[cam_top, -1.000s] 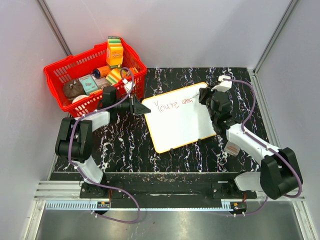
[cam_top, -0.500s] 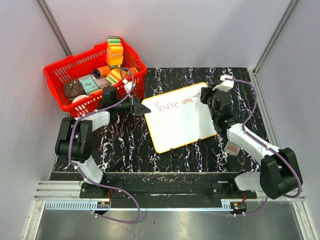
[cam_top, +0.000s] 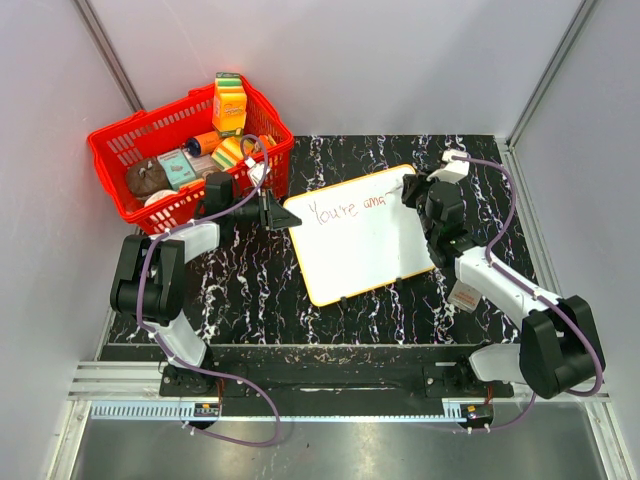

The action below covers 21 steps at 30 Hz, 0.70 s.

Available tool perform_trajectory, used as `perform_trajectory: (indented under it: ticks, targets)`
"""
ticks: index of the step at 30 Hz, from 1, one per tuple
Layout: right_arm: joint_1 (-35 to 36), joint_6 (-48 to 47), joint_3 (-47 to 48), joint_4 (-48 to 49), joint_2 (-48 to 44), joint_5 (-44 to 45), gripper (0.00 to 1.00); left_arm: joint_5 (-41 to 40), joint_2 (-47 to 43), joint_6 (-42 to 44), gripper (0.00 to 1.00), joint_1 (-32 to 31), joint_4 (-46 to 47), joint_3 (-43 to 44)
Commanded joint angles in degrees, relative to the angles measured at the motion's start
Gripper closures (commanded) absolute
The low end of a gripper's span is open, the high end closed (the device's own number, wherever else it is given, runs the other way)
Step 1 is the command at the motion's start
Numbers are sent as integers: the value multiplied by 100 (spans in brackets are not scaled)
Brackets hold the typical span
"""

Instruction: Write a sentence on the whiteboard

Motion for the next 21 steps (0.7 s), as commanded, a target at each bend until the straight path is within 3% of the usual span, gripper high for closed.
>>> perform_trajectory:
  ticks: [1,21]
  targets:
    - [-44,141,-141,-175,-128,-213,100,-368,218,1237,100,-298,-390,-149]
    - [-44,238,-449,-395,-366,-213,100,-368,227,1237,100,-316,-390,-149]
